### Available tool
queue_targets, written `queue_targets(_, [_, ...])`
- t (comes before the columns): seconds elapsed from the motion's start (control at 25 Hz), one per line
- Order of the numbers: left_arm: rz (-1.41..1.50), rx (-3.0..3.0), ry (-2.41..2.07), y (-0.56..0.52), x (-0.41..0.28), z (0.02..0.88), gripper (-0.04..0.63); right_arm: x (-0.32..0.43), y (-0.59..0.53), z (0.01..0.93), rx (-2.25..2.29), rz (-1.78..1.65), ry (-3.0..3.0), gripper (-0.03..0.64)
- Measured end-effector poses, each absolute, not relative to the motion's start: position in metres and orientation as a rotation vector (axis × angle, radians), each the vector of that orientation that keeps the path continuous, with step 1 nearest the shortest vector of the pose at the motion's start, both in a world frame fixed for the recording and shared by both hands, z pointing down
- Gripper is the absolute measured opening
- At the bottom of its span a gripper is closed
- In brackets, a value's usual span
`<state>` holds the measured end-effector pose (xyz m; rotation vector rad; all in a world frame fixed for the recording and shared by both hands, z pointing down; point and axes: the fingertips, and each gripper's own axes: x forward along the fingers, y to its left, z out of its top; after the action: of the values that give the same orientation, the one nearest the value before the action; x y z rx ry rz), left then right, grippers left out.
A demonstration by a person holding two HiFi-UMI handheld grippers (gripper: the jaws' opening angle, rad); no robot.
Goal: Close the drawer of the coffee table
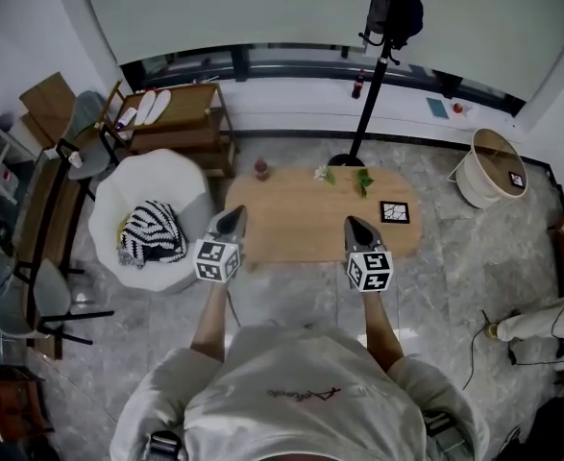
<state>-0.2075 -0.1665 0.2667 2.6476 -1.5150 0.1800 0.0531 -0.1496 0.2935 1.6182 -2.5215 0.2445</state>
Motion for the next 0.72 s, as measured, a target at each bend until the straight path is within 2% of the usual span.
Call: queue_targets(0.72, [0.166, 2.672, -1.477, -0.164, -0.213, 0.263, 0.0, 0.041, -0.141, 0.288, 1.636, 0.235, -2.51, 0.005])
